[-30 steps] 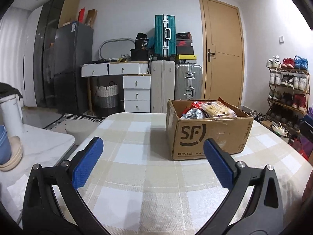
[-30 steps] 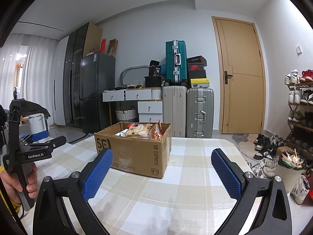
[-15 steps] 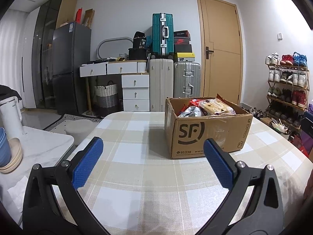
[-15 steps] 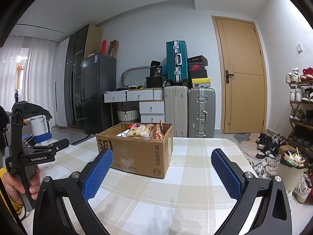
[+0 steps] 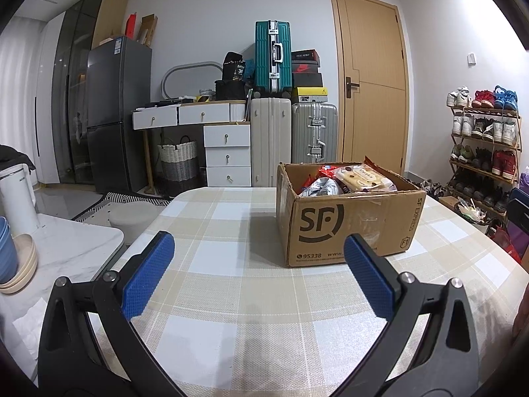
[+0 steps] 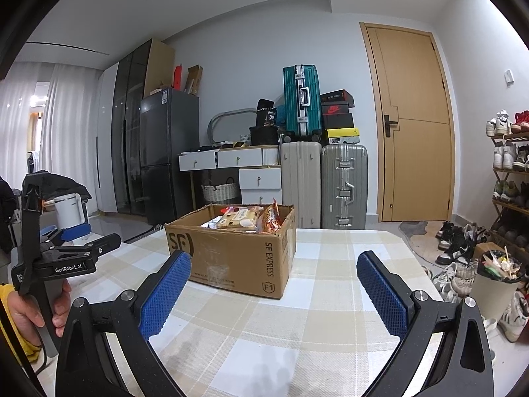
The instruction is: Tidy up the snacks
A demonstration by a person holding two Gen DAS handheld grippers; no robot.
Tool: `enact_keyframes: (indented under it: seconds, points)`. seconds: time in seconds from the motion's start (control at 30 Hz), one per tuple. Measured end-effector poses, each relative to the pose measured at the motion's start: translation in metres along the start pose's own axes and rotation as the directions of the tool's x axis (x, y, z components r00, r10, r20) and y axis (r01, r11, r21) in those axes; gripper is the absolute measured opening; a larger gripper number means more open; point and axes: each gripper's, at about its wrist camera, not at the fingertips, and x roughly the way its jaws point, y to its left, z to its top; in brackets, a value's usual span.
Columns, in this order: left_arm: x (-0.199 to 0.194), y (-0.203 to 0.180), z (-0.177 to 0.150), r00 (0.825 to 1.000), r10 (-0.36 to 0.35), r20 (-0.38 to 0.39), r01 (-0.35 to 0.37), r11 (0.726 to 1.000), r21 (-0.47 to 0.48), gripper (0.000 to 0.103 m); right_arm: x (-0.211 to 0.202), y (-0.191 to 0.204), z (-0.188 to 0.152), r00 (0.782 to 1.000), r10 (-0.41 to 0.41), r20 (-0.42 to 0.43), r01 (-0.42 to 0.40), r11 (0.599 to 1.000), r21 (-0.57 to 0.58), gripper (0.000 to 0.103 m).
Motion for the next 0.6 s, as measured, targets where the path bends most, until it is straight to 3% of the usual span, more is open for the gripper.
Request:
enact_keyframes:
  seconds: [0.6]
  points:
    - [-0.0028,0.0012,0.0014,1.0,-0.001,-0.005,0.001,1.0,0.001,0.103,0.0016,0.0057,-0.0023,1.0,0.014,-0.009,-0.015,1.0,-0.015,0.102]
